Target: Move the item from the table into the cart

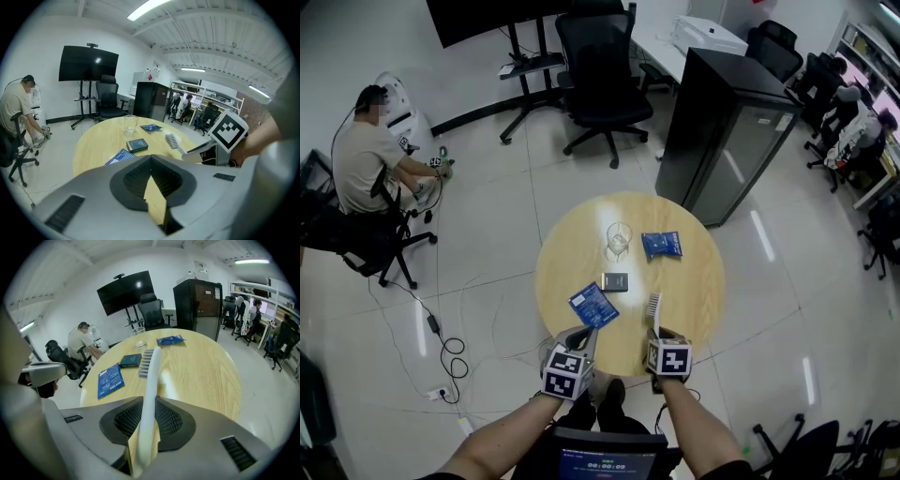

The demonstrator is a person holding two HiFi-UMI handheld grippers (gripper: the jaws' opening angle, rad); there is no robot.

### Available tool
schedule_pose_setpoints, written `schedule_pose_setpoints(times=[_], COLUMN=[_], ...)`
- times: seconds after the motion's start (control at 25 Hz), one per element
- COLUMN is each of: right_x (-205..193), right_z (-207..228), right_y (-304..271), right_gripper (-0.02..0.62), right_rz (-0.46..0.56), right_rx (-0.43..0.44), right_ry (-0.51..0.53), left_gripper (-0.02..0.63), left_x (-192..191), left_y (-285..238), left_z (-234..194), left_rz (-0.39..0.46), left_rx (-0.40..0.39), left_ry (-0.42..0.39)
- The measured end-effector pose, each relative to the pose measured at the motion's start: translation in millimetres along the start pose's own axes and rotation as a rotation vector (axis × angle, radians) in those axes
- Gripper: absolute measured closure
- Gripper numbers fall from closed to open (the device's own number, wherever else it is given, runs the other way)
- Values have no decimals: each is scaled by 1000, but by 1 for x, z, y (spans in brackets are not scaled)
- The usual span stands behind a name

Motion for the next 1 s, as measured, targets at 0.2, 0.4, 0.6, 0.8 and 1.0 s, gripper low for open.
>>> schedule_pose_setpoints(times=[0.2,0.4,0.6,0.8,1.0], right_x=[-20,-51,-100,-174,-291], right_z=[38,71,88,113,159], right_y=[74,165,263,349,433], right_gripper=[514,514,514,514,514], right_rz=[132,321,509,647,728], right_rx=[34,14,-49,-155,-267], right_ry=[-51,-138,-269,-380,-497], left_gripper=[589,589,589,589,589], left_x=[32,64,80,78,53], left_y=[20,53,75,80,95], left_z=[63,132,202,296,436], left_rz=[73,172,233,234,256], left_rx=[-5,-91,-213,-386,-536], left_ry=[-84,-202,-359,-488,-622])
Point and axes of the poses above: the fingertips, and each gripper's own axes: y backward along the fingers, z to its right, x out of its top, the point moved 10 cm from there along y, backward along the fingers, and after that the axes turned 14 degrees about -z, right-handed, at the moved point
